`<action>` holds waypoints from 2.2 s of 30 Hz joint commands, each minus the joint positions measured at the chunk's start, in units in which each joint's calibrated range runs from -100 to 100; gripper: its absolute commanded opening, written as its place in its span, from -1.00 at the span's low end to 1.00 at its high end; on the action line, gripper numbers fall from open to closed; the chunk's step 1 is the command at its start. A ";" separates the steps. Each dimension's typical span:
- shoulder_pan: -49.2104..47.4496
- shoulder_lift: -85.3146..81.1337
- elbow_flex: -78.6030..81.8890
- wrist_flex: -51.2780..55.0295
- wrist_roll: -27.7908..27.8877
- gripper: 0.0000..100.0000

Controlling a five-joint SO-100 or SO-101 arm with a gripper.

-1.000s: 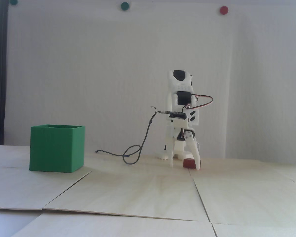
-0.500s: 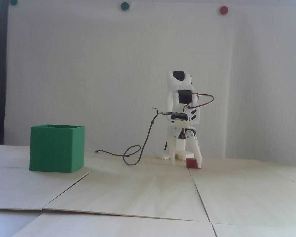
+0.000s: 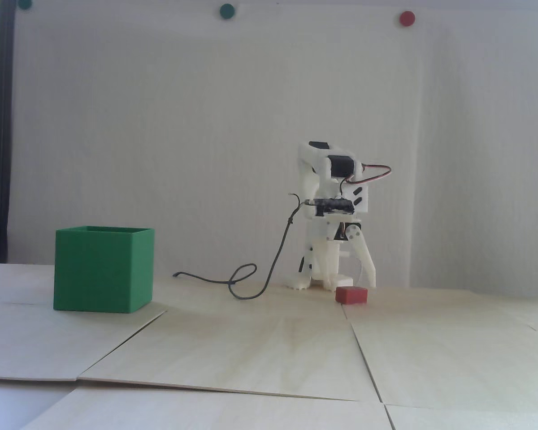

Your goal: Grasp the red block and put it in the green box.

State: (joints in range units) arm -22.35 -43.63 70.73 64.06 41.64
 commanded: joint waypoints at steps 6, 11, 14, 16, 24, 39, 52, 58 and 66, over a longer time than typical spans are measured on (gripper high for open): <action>-0.61 -1.89 5.32 -6.13 0.11 -0.42; -0.04 -1.81 4.79 -7.90 0.11 -0.42; 0.04 -1.81 4.79 -7.90 0.16 -0.42; -0.12 -1.81 4.79 -7.90 0.21 -0.41; 0.92 -1.81 4.70 -10.18 1.36 -0.41; 1.00 -1.73 4.87 -12.46 2.56 -0.42; 1.00 -1.81 5.58 -12.04 2.50 -0.95; 1.00 -1.97 5.58 -11.87 2.45 -0.95; 3.82 -2.68 -0.98 -3.86 -0.36 -0.95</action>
State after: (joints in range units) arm -21.59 -44.62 76.72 55.91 43.80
